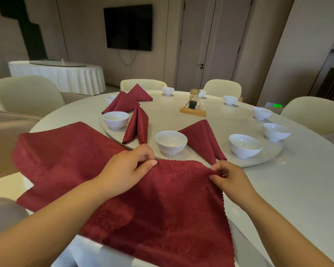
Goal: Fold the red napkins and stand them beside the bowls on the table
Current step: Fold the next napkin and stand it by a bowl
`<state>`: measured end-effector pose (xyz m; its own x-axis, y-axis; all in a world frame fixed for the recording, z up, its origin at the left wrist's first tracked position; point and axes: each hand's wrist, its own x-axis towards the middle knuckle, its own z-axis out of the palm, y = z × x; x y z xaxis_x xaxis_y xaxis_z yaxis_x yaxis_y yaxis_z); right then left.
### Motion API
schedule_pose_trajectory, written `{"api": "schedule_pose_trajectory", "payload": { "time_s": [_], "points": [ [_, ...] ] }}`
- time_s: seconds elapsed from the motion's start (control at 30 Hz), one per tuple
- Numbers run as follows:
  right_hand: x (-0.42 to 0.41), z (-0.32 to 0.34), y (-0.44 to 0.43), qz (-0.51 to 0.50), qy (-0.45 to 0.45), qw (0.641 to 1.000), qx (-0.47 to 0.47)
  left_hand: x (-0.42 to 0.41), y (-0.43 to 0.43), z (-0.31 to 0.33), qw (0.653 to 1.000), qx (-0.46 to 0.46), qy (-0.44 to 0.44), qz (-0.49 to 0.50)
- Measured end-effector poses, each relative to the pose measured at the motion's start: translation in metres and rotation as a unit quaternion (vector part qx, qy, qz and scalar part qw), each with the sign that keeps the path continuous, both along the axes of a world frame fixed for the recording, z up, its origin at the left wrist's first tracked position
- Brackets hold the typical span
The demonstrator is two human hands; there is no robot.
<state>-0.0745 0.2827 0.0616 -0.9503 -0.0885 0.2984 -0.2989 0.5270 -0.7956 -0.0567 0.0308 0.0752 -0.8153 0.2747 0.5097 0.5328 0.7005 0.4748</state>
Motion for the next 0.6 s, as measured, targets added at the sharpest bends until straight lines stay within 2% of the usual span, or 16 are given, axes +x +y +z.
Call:
{"api": "schedule_pose_trajectory", "payload": {
  "time_s": [0.17,0.33,0.47,0.6],
  "points": [
    [0.03,0.041,-0.006,-0.003,0.14,0.989,-0.042,0.047,-0.003,0.041,0.996,0.069,0.055,0.02],
    [0.073,0.096,-0.013,0.035,0.19,0.974,-0.115,0.102,-0.001,0.079,0.982,0.161,0.097,0.034],
    [0.101,0.142,-0.023,0.066,0.215,0.966,-0.127,0.149,0.003,0.129,0.956,0.284,0.066,-0.039],
    [0.127,0.188,-0.032,0.092,0.249,0.946,-0.184,0.186,0.0,0.175,0.932,0.335,0.115,-0.07]
  ]
}}
